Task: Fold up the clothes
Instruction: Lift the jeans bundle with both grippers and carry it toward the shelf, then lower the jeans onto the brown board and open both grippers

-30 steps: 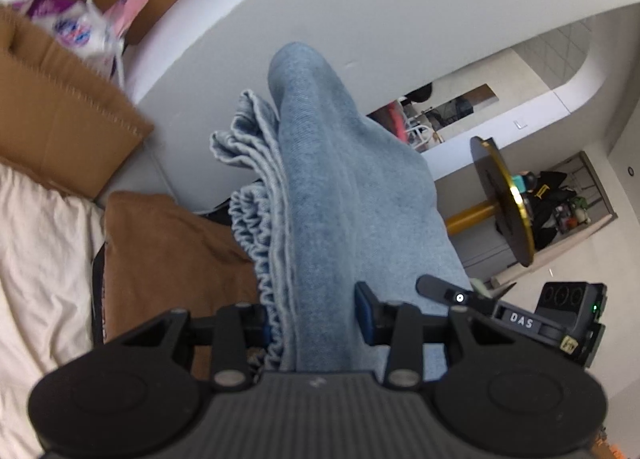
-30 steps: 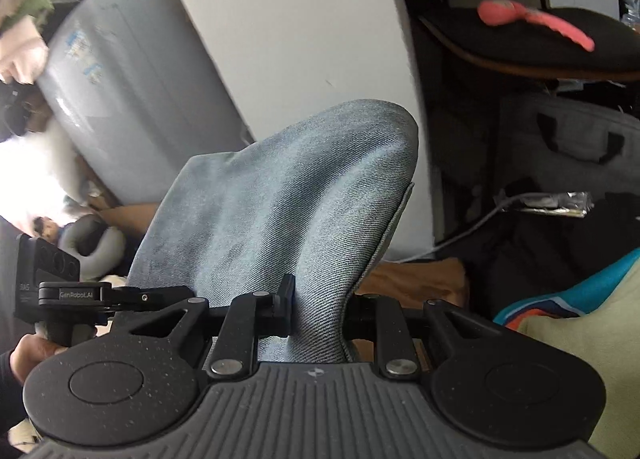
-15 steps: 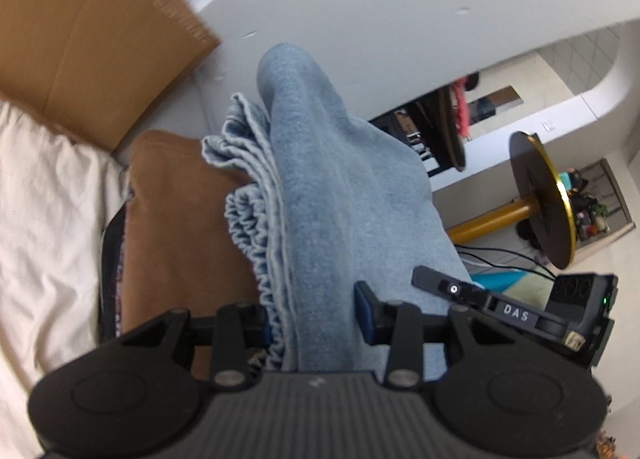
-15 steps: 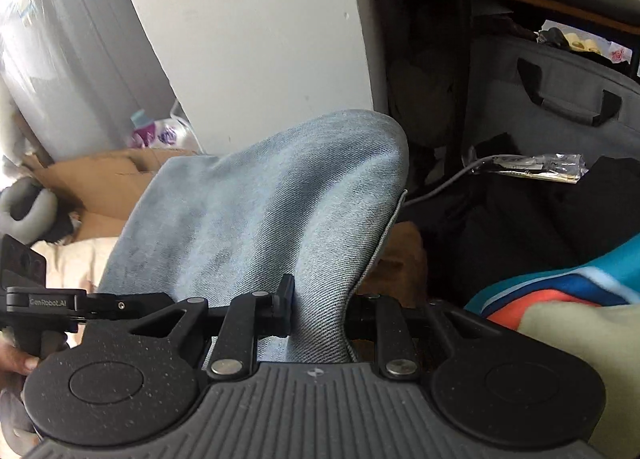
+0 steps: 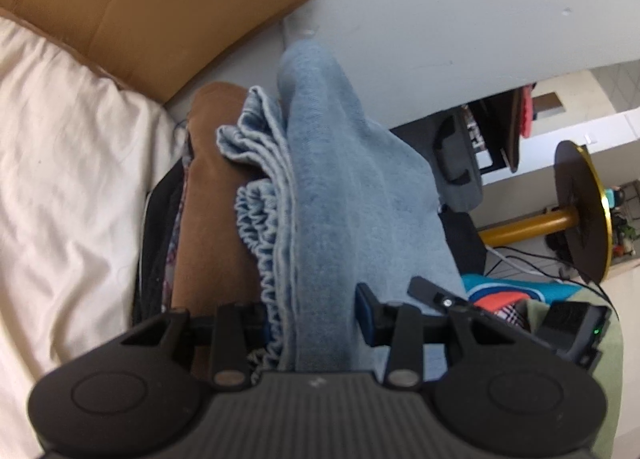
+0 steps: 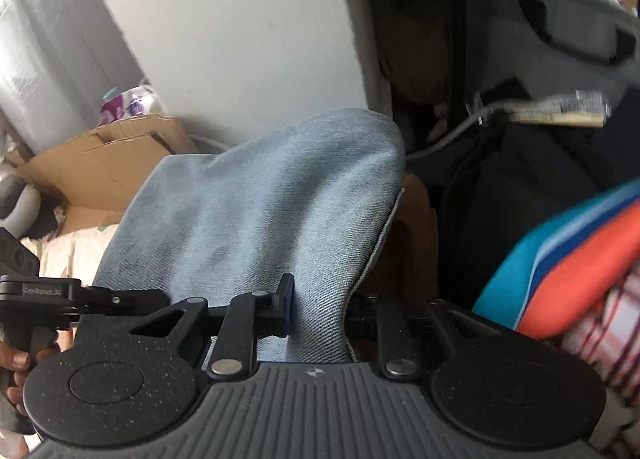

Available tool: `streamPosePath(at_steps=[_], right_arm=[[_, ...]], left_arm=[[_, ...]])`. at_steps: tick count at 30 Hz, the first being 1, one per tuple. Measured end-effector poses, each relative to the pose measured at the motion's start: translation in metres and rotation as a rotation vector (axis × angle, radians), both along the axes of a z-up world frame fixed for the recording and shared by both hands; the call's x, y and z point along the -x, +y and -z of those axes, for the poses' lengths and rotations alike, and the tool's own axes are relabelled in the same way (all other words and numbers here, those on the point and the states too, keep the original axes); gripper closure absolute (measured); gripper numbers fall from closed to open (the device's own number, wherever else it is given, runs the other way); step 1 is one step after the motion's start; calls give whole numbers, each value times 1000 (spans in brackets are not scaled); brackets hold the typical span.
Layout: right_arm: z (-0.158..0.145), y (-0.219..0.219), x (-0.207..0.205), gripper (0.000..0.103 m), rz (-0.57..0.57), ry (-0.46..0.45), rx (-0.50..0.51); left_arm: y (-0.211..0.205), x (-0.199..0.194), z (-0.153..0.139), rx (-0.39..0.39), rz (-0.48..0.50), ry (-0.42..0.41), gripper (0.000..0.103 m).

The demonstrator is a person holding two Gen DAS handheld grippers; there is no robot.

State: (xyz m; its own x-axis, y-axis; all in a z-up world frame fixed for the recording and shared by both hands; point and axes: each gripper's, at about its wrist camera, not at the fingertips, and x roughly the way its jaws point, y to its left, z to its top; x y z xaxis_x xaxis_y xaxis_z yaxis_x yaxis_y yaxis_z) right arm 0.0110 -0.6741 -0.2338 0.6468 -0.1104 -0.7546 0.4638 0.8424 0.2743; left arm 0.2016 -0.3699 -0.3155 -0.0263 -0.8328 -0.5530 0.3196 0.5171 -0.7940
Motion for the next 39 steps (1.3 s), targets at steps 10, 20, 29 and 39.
streamPosePath(at_steps=[10, 20, 29, 39], right_arm=[[-4, 1, -3, 80, -6, -21, 9], [-7, 5, -3, 80, 0, -34, 6], [-7, 4, -9, 80, 8, -21, 8], [-2, 2, -16, 59, 65, 57, 63]], left_arm=[[8, -6, -52, -207, 104, -147, 69], [-20, -14, -109, -302, 206, -353, 72], [-64, -1, -84, -429, 316, -462, 76], [-67, 2, -54, -464, 328, -474, 77]])
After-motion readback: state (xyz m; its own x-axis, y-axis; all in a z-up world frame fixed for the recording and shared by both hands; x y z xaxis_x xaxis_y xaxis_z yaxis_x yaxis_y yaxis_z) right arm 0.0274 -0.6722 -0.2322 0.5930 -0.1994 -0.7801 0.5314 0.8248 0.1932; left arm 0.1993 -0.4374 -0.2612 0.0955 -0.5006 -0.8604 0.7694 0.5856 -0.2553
